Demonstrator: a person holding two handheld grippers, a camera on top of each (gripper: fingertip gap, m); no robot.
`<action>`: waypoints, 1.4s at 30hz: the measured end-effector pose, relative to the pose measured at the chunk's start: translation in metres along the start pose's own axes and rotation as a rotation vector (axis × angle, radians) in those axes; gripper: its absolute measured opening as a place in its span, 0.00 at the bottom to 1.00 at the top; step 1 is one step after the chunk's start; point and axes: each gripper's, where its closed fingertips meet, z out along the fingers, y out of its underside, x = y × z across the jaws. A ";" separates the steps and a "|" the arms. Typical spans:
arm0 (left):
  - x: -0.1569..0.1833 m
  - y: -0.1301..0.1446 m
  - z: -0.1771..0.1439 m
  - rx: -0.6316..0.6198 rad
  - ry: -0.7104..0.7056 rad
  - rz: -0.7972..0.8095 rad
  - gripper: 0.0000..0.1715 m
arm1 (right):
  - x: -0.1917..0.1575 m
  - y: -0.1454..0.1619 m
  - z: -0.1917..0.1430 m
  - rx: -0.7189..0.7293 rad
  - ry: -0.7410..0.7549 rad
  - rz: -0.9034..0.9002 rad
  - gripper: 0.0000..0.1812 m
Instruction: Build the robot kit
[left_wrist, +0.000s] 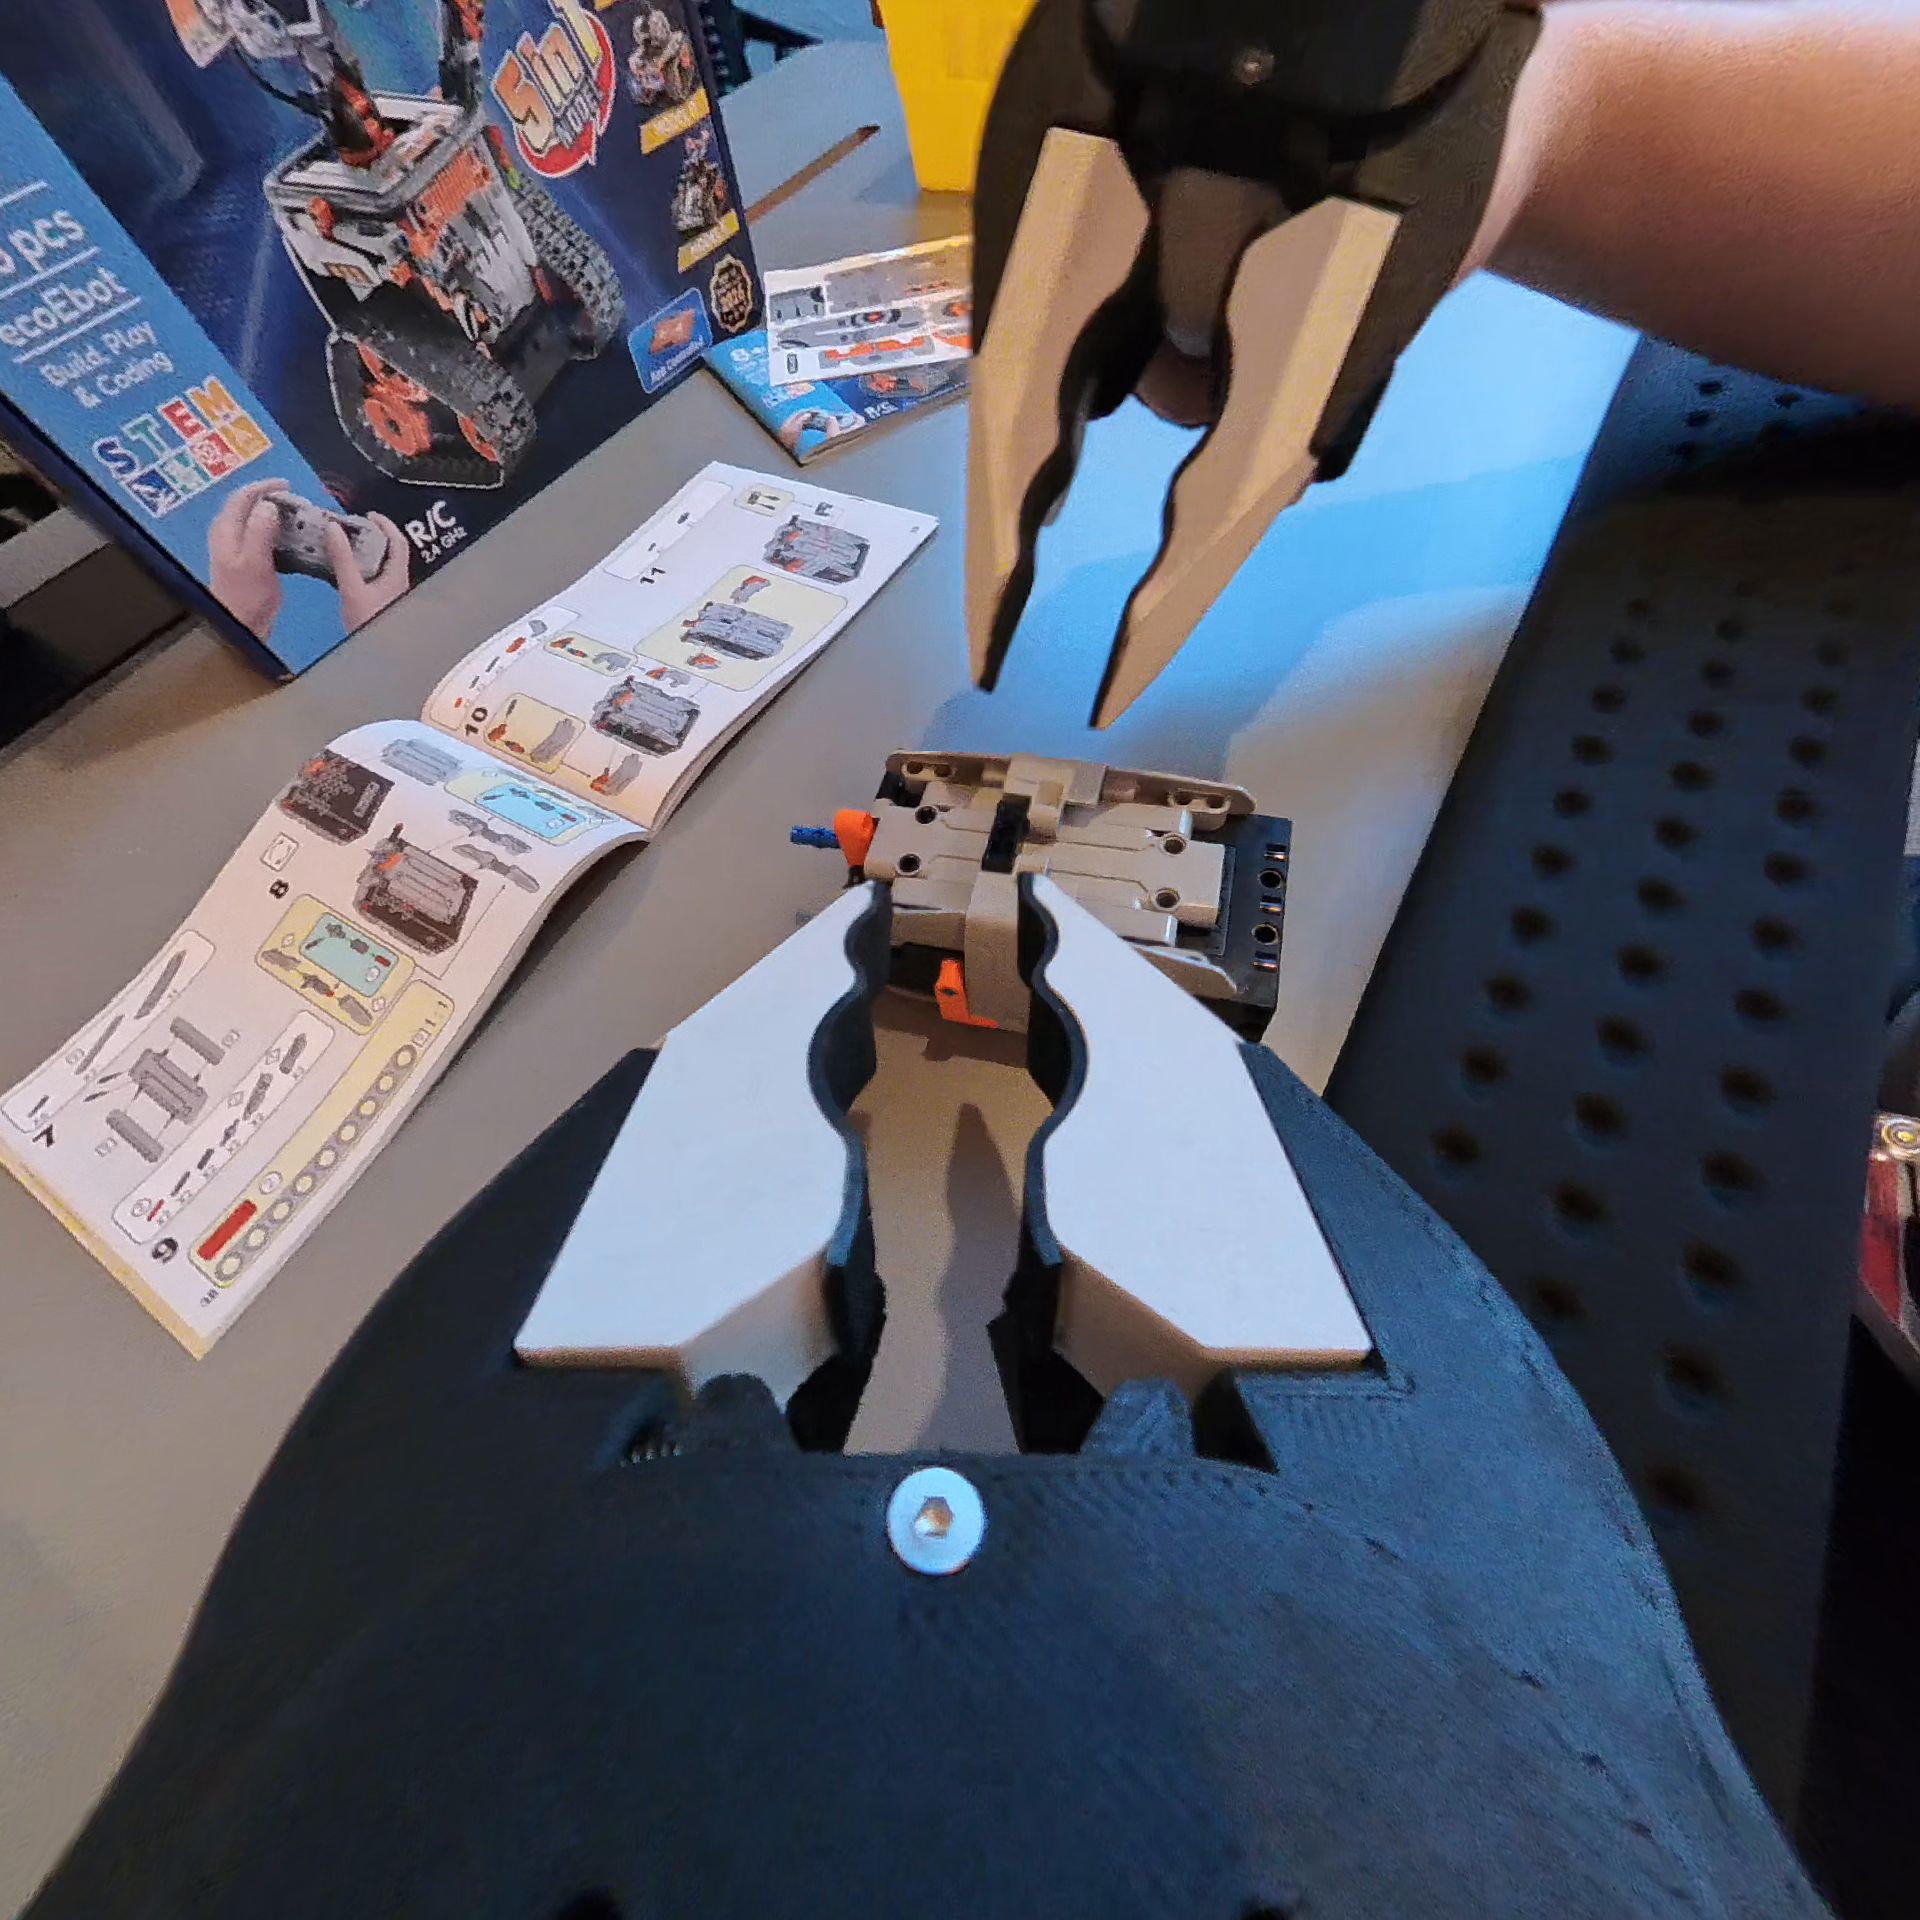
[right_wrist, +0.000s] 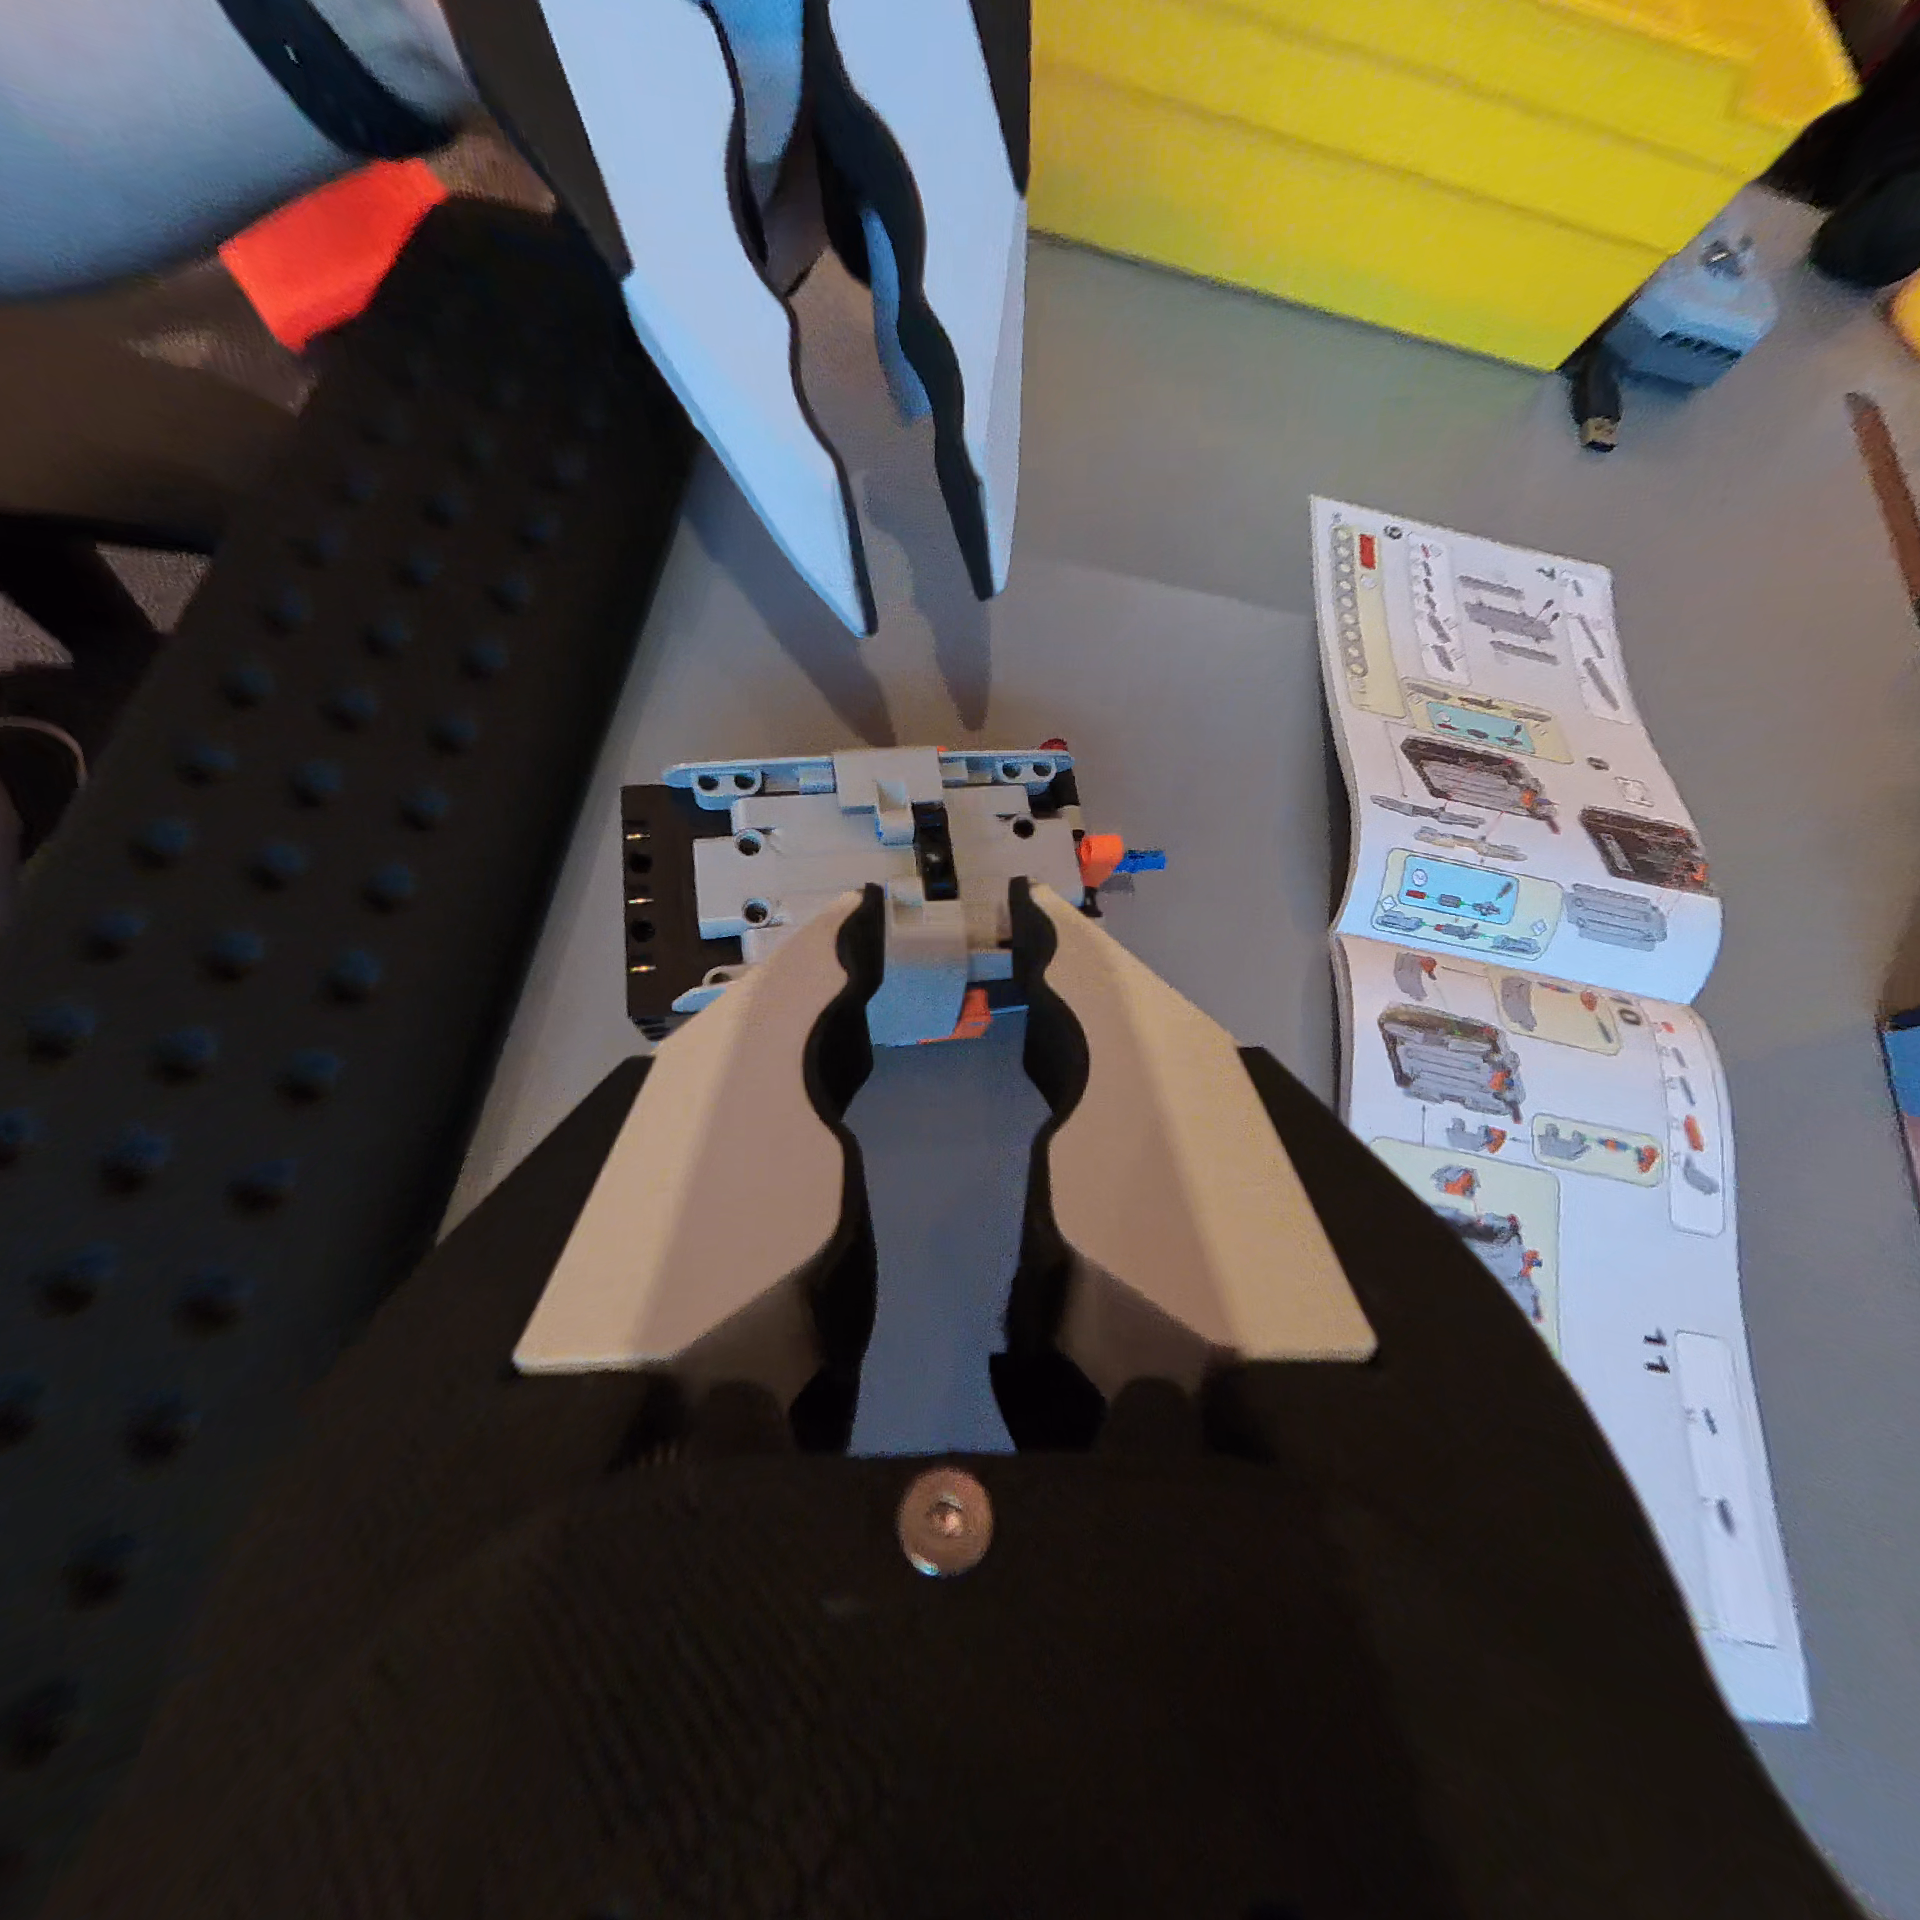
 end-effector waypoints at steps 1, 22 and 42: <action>0.000 -0.001 0.001 -0.006 -0.006 0.009 0.12 | 0.000 -0.001 0.005 -0.030 -0.024 -0.006 0.13; 0.019 0.013 -0.008 0.010 0.008 -0.036 0.20 | -0.007 0.014 -0.018 -0.022 -0.049 0.075 0.16; 0.044 0.014 -0.022 0.015 0.006 -0.031 0.21 | -0.005 0.005 0.032 -0.218 -0.127 0.024 0.14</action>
